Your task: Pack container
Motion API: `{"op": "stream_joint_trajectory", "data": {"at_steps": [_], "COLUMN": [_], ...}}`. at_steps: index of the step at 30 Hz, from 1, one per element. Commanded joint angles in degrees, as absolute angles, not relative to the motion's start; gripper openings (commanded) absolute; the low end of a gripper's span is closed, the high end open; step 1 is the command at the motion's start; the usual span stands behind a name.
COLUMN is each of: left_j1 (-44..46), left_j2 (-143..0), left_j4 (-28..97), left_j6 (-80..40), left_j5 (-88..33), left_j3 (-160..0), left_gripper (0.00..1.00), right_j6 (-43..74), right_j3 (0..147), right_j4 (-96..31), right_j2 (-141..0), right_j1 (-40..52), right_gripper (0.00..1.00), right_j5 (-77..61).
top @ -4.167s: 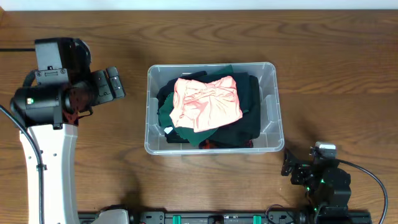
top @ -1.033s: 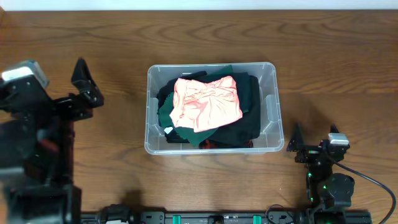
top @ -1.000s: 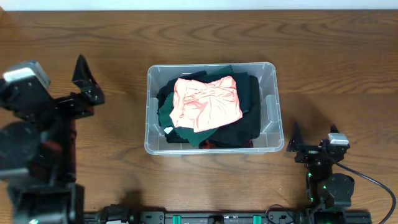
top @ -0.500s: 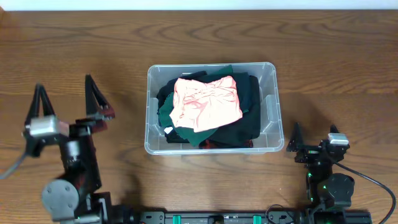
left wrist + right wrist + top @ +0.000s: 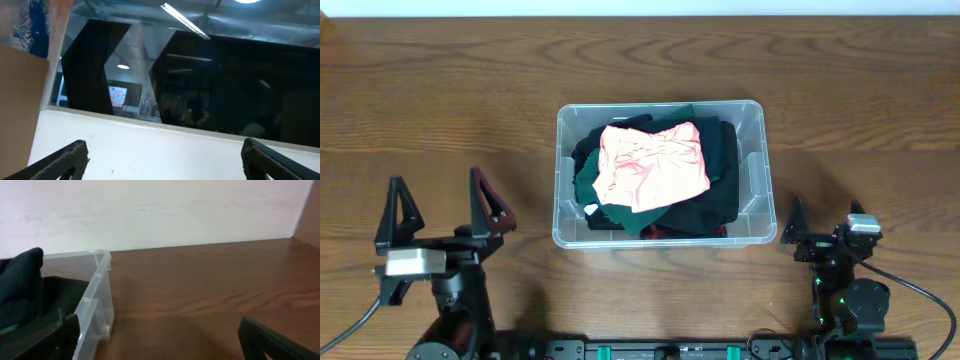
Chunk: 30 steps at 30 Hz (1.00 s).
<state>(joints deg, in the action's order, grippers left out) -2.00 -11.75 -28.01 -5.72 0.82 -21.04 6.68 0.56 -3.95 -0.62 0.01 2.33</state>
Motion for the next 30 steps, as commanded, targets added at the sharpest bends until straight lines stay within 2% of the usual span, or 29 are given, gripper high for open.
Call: {"op": "stream_joint_trajectory", "data": {"at_steps": [1, 11, 22, 30], "left_j1": [-1.5, -1.5, -1.5, -1.5], "left_j2": [-9.1, 0.0, -0.1, -0.1], "left_j4": [-27.0, -26.9, -26.9, -34.8], "left_j6": [-4.7, -4.7, -4.7, -4.7], "left_j5": [0.7, 0.7, 1.0, 0.9], "left_j3": [-20.2, -16.5, -13.7, -8.2], "left_gripper": [0.98, 0.98, 0.98, 0.98], "right_j6": [5.7, 5.7, 5.7, 5.7], "right_j3": [0.3, 0.3, 0.3, 0.3], "right_j4": [-3.9, -3.9, -3.9, -3.9], "right_j2": [-0.3, -0.3, -0.3, -0.3], "right_j1": [-0.5, -0.5, -0.5, -0.5], "right_gripper": [0.99, 0.99, 0.99, 0.99], "right_j5": [2.3, 2.3, 2.3, 2.3]}}
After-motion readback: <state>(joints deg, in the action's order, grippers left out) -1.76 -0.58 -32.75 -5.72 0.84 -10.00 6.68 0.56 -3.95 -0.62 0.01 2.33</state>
